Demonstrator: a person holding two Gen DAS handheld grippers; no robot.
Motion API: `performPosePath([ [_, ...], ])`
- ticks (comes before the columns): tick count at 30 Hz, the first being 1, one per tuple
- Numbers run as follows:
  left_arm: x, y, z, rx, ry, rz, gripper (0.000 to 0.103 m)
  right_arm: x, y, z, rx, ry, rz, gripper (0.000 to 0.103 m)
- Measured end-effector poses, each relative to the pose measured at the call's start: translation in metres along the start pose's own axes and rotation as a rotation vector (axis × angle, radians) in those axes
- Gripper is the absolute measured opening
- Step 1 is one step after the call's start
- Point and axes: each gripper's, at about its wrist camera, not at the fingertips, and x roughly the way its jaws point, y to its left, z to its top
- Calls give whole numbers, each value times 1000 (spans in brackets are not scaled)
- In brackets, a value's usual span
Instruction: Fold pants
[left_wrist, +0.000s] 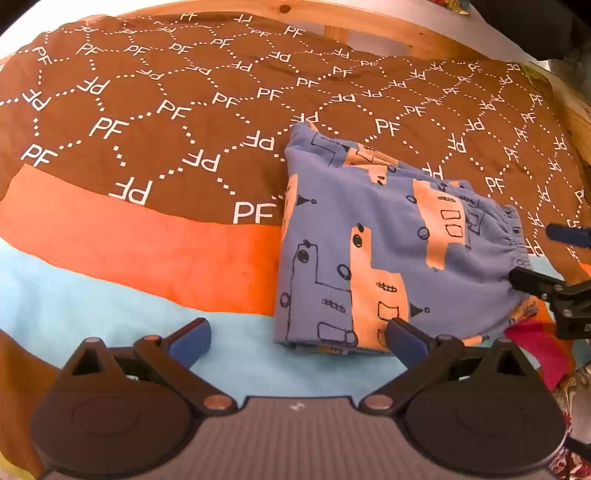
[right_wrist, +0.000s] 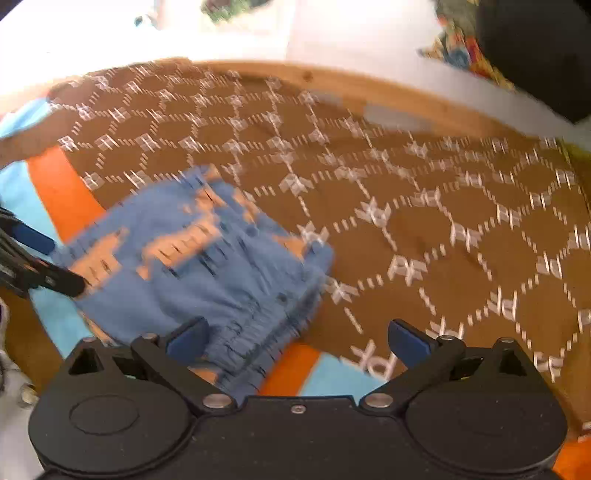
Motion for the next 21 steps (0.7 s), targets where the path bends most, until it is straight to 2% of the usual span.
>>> performPosePath([
  [3,-1,1,-2,5,-5,-6,103,-1,-5,0,53,-17,7,102],
  [7,-2,3,-3,14,-2,-17,103,-10,0,5,20,-73,-43,102],
  [13,-6,2,-3,22,35,-27,103,-15,3,11,83,-44,-14,102],
  [17,-12,3,-2,8,56,-46,103,-16,14,12,58,-8,15,102],
  [21,-21,10,1,-31,16,-99,103,-17,21,12,53,1,61,102],
])
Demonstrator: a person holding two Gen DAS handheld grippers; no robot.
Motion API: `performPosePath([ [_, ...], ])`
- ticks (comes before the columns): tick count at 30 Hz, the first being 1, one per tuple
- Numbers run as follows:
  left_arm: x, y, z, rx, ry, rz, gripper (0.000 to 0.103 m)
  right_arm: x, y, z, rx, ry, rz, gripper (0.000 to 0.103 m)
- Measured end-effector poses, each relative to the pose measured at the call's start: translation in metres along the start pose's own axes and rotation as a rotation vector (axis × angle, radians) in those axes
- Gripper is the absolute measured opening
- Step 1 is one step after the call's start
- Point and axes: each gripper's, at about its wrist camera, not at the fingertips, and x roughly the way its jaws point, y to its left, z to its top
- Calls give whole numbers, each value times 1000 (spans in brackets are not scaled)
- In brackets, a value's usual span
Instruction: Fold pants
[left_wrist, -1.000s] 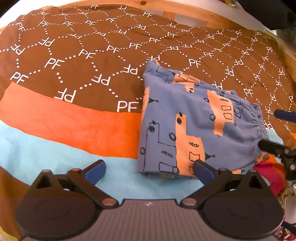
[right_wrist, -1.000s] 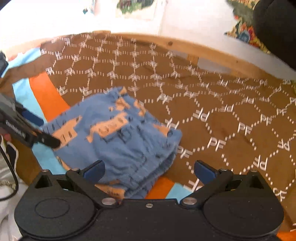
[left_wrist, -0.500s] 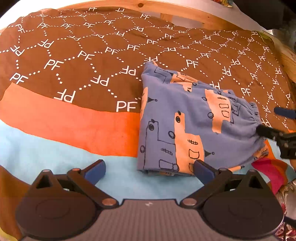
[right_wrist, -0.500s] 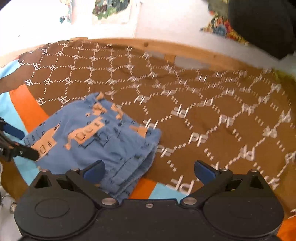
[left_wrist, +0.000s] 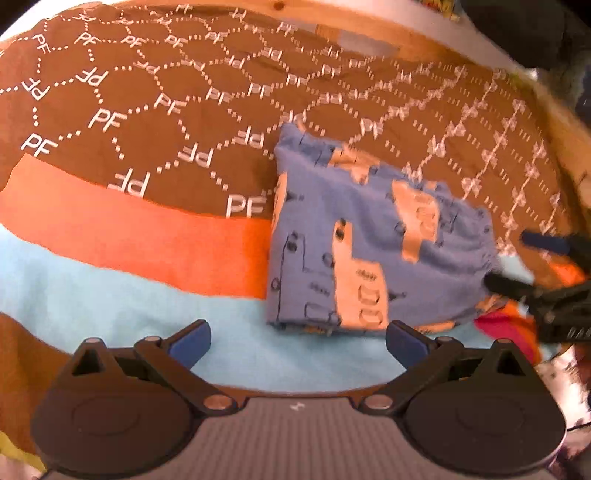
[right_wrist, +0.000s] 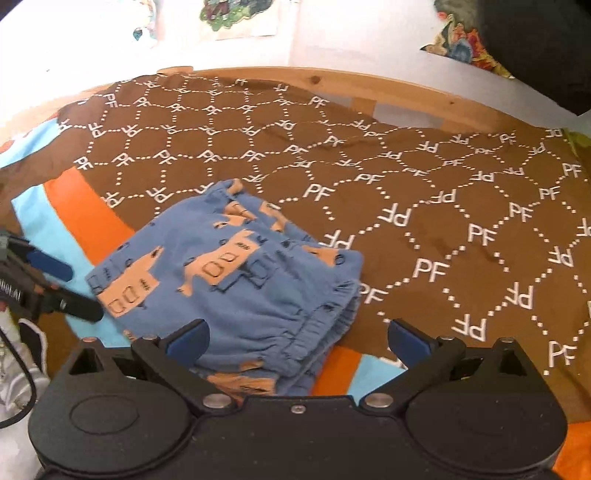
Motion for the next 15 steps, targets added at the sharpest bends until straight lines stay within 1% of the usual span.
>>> performPosePath([
  [2,-1,2,6,0,-29,-24,103,0,-4,2,20,0,47,102],
  [4,2,4,14,5,-35,-41,103,2,-13,9,38,-1,96,102],
  [7,13,8,27,1,-26,-60,103,11,-30,23,61,-3,120,102],
  [12,31,15,39,-51,11,-76,103,56,-62,46,71,56,121,102],
  [14,32,16,40,-51,-7,-108,103,76,-77,53,107,89,162,101],
  [15,32,17,40,-45,-19,-126,103,85,-85,56,135,106,189,98],
])
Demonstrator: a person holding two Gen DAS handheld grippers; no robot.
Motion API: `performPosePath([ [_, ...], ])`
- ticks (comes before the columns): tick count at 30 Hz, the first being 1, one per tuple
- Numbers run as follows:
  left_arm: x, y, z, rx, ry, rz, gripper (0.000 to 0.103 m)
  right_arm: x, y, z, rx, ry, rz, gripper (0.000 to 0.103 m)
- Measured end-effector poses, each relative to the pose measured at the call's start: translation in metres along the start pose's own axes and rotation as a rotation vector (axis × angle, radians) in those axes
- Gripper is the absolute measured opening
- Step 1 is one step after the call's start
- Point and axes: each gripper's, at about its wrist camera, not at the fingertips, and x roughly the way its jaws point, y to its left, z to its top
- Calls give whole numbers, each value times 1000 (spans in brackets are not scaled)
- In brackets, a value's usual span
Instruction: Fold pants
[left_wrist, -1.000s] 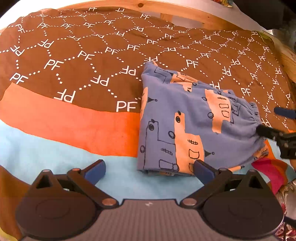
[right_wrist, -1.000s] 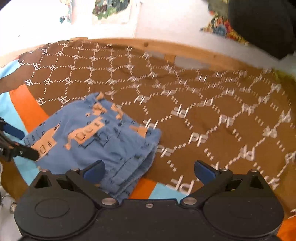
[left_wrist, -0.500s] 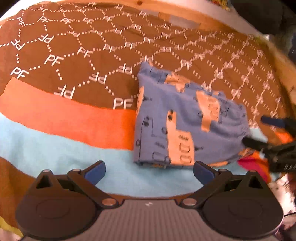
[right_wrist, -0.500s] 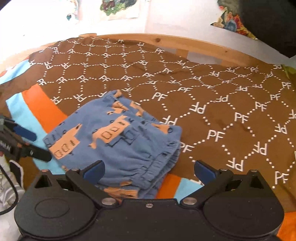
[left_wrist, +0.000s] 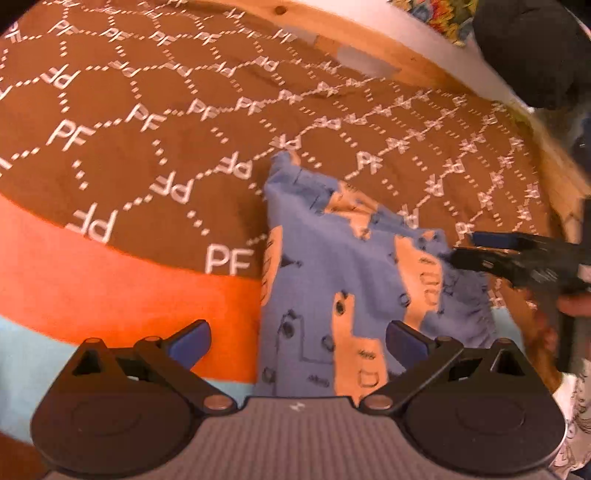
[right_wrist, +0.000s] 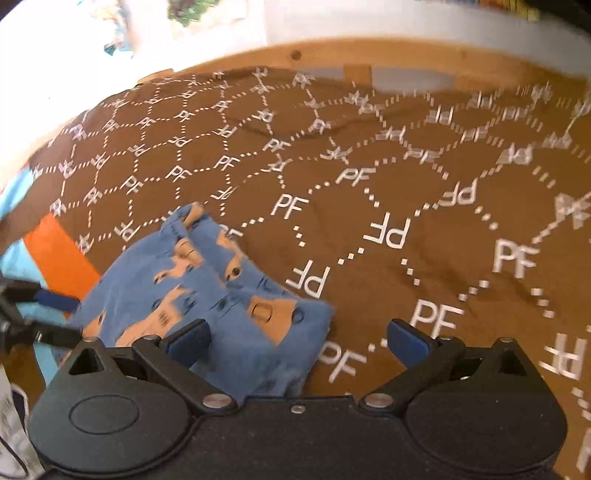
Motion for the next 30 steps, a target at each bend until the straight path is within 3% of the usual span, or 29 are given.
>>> performPosePath([
  [5,3,6,-2,-7,-21,-88,103,21,-24,8,109,47,67,70],
  [7,2,10,-4,-17,-28,-99,98,21,-23,8,104,49,66,33],
  [10,0,16,-6,-28,-26,-100,92,22,-19,3,94,51,51,18],
  [14,2,17,-8,-18,-17,-52,85,10,-19,5,104,5,7,11],
  [18,3,12,-8,26,-8,-11,84,13,-23,-2,93,27,-61,4],
  [20,2,13,-6,10,-2,-19,87,7,-31,-5,140,6,-52,7],
  [21,-1,14,-6,-6,-1,-30,90,2,-36,-6,170,-7,-40,18],
  [22,-4,15,-6,-21,-3,-42,92,-3,-42,-7,200,-9,-23,38],
  [27,-14,12,-2,-29,-26,-67,100,-25,-46,-14,236,-33,120,82],
  [28,-15,11,-2,-26,-34,-75,100,-26,-46,-14,239,-31,144,87],
  [30,-11,9,-2,-27,-28,-87,100,-20,-41,-14,229,-2,165,87],
])
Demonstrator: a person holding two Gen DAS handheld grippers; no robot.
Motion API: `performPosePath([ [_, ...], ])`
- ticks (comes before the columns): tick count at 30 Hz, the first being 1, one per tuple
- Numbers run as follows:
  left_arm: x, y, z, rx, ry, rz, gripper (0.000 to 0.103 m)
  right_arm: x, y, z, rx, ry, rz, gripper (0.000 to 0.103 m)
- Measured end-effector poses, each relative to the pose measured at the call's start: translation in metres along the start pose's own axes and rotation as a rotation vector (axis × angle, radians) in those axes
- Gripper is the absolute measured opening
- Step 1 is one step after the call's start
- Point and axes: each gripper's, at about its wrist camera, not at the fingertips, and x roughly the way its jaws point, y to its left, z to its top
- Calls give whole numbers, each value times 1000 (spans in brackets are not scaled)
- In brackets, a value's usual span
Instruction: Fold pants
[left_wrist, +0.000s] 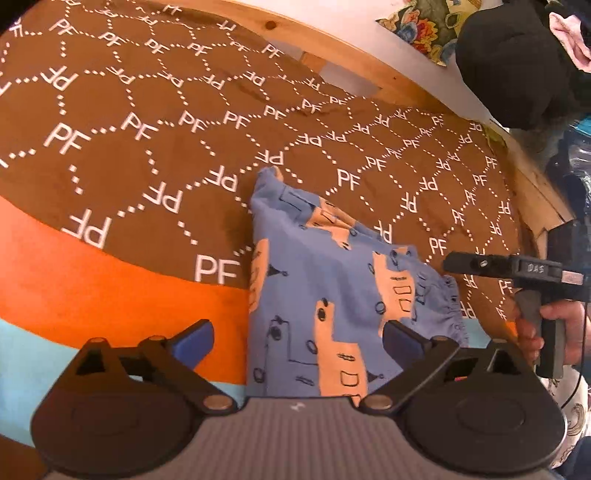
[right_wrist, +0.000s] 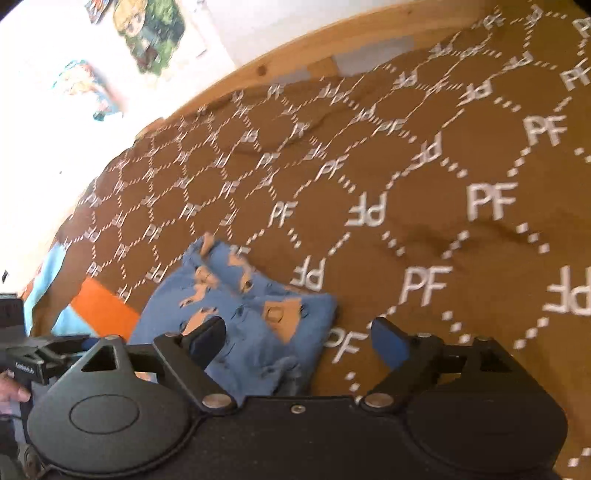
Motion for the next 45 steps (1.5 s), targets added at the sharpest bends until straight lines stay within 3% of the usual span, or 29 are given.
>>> performPosePath([
  [3,8,4,-3,-40,50,8,84,21,2,0,-3,28,-36,85],
  [5,10,8,-4,-63,68,29,76,31,0,3,20,8,-35,79],
  [6,8,9,-5,-67,63,31,72,34,-1,5,34,0,-36,65],
  [7,7,10,-4,-68,65,31,67,37,-1,6,50,0,-29,43],
  [9,6,9,-4,-60,76,30,57,43,-1,6,65,23,-31,26],
  [10,6,8,-4,-54,82,34,52,45,1,4,58,20,-41,23],
  [15,6,2,-5,-32,99,55,40,39,-5,-6,110,-18,-44,17],
  [22,3,-2,-3,-4,90,71,19,35,12,-9,11,-39,-108,6],
  [28,-1,-7,-1,6,78,74,15,23,34,-8,-95,-87,-154,5],
  [33,-7,-1,0,-35,70,53,15,11,42,-7,-111,-117,-155,5],
  [45,-9,-4,3,-23,64,57,15,3,63,-7,-178,-135,-197,5],
])
